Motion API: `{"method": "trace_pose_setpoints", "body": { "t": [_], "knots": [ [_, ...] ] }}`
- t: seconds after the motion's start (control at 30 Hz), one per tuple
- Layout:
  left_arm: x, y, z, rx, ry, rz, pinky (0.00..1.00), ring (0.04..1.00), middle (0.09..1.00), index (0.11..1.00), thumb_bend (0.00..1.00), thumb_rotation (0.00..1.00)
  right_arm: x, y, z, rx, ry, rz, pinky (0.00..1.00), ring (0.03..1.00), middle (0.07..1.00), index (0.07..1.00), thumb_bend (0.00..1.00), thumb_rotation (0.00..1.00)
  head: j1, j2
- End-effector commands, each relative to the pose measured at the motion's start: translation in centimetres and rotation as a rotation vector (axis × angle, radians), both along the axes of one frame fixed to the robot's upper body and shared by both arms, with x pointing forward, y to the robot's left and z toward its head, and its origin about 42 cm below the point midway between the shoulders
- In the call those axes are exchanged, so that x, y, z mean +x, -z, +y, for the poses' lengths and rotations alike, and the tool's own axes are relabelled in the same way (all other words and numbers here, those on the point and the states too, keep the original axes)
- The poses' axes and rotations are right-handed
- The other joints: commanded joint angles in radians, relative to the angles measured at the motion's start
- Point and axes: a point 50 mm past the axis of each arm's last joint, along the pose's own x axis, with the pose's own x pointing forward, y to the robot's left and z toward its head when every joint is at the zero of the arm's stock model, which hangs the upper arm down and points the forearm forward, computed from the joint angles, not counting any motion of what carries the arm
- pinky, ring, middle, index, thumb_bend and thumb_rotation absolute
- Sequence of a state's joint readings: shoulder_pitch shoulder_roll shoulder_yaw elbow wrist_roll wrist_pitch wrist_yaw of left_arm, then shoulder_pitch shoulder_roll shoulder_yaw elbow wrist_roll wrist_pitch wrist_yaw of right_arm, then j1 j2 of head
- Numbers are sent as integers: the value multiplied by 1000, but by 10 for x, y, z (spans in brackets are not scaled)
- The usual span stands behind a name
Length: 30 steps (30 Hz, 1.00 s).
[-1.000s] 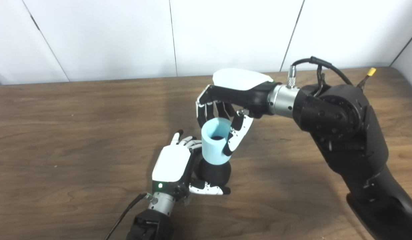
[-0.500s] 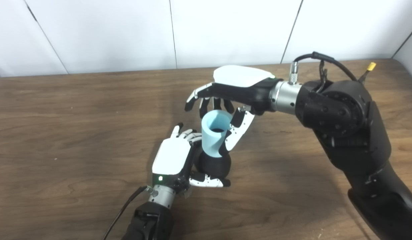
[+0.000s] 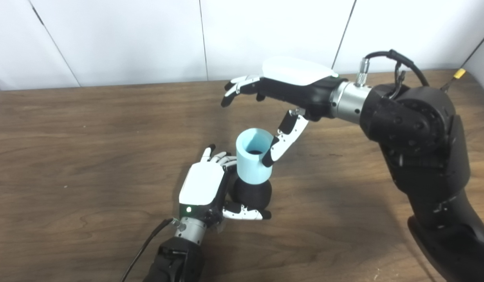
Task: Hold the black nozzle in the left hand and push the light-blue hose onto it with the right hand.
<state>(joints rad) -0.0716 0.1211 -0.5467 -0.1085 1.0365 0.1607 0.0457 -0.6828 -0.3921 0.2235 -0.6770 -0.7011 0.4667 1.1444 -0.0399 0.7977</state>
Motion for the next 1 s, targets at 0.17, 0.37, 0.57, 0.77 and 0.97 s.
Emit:
{"method": "trace_pose_setpoints", "body": {
  "t": [0.17,0.37,0.57,0.77,0.97],
  "knots": [
    [-7,8,-6,24,31,64,1000,857,754,482,523,50,-19,-11,-15,-47,-16,-106,797,857,851,800,877,503,0,2],
    [-7,9,-5,27,32,66,1000,859,754,482,523,50,-34,10,-17,-81,-96,-134,818,919,919,894,852,609,1,0],
    [-7,9,-5,27,33,69,1000,859,753,482,523,50,-46,27,-22,-67,-115,-161,901,965,965,958,799,783,2,-3],
    [-7,9,-4,25,33,66,1000,856,749,482,523,50,-56,45,-27,-29,-129,-195,972,1000,1000,992,747,931,0,-1],
    [-7,9,-3,24,34,59,1000,850,746,481,523,50,-60,60,-24,-16,-133,-204,976,1000,998,983,720,927,1,1]
  ]
}}
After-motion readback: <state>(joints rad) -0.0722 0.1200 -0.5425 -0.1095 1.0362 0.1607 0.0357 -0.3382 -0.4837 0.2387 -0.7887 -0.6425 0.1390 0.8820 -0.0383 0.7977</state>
